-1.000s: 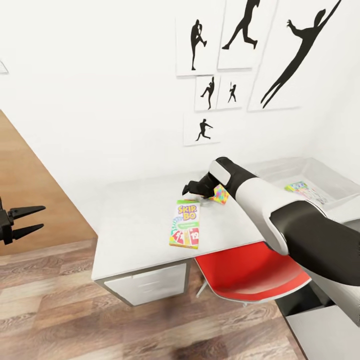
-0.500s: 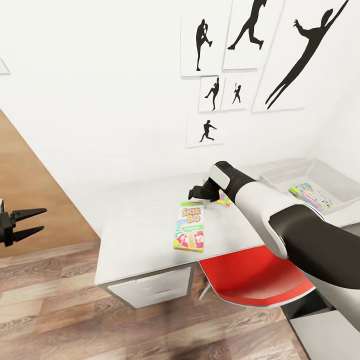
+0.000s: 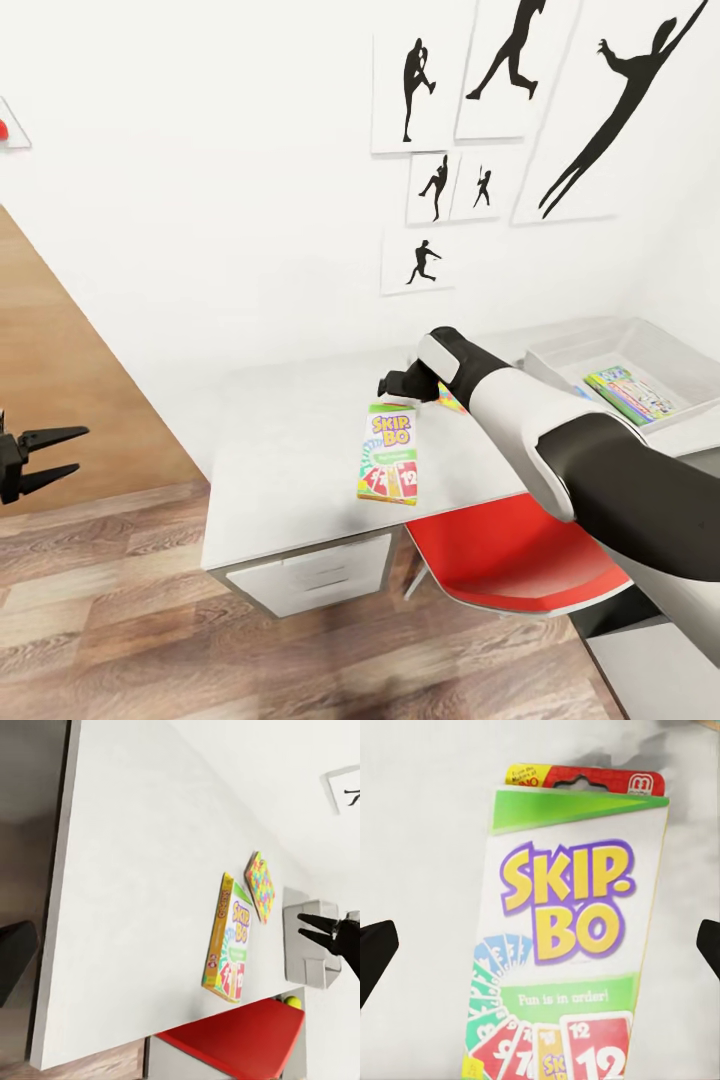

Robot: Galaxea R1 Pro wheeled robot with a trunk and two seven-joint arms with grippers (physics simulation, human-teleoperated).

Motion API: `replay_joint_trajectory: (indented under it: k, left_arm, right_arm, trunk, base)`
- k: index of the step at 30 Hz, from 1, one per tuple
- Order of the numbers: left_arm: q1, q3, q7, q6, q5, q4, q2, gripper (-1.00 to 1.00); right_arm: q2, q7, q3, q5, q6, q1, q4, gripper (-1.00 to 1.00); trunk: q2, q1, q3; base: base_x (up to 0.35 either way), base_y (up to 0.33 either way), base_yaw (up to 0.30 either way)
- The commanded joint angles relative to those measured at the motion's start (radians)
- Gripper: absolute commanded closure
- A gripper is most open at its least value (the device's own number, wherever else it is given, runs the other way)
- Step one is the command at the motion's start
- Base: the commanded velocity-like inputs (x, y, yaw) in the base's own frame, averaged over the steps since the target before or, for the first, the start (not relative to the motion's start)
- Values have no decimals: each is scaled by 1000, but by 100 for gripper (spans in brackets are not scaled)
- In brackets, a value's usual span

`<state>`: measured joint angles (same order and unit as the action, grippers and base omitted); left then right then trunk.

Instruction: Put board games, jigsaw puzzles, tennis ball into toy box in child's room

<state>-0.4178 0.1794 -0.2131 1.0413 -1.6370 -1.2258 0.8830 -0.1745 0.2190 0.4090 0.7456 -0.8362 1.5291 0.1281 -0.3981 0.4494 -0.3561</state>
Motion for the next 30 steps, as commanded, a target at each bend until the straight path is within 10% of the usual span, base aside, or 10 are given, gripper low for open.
replay_joint_trajectory:
  k: [1,14,30]
  left_arm:
    - [-1,0,-11,3,28,4,-1,-100]
    - [-4,0,-11,1,169,71,-17,-100]
    - [-1,19,-20,0,239,233,-8,-100]
  right_arm:
    - [0,8,5,10,3,0,1,-100]
    - [0,102,7,9,17,-3,2,-100]
    - [0,119,6,25,2,-4,38,-100]
  trunk:
    - [-2,1,-2]
    - [-2,1,-2]
    - [-2,1,-2]
  base:
    - [0,3,0]
    - [0,0,0]
    - [48,6,0]
